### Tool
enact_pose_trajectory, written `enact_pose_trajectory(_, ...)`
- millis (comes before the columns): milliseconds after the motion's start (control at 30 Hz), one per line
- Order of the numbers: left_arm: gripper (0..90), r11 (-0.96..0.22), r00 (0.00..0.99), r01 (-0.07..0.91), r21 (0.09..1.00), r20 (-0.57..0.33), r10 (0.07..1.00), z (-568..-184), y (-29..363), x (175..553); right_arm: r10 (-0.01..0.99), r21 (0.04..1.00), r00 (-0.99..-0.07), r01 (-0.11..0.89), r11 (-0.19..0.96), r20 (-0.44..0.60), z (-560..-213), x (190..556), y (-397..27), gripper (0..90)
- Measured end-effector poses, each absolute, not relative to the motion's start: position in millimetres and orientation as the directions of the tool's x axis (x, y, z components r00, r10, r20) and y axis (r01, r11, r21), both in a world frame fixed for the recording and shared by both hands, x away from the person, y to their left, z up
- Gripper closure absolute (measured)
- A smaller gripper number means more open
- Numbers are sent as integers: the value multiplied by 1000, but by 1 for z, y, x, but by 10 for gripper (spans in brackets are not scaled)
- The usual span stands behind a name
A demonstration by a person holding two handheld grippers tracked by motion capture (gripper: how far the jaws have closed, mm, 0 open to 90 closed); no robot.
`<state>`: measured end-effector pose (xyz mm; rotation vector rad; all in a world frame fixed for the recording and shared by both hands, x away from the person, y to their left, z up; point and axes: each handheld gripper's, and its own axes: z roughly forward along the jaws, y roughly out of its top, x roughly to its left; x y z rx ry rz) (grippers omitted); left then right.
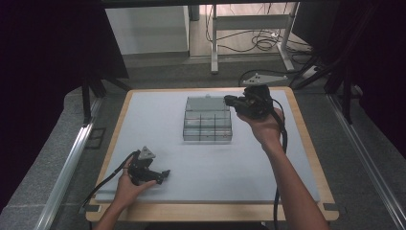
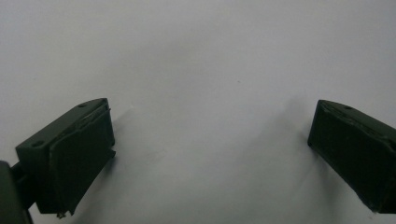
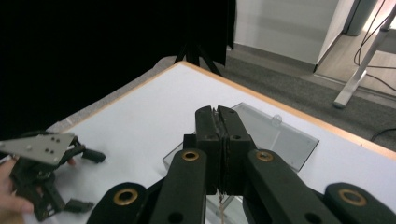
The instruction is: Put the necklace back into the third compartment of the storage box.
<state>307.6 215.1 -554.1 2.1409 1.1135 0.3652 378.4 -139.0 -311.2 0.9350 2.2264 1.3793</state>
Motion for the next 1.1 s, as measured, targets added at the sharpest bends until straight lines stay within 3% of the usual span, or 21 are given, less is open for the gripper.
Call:
enact_pose_trajectory(533,1,-403,597,607,685,-59,800,-554,215,308,740,909,-662,371,188,117,-308,408,-136,872)
enact_pose_trajectory(1100,1,-399,595,606,688,-60,801,-554,215,308,784,899,-618,378,221,67,-314,433,-134,872)
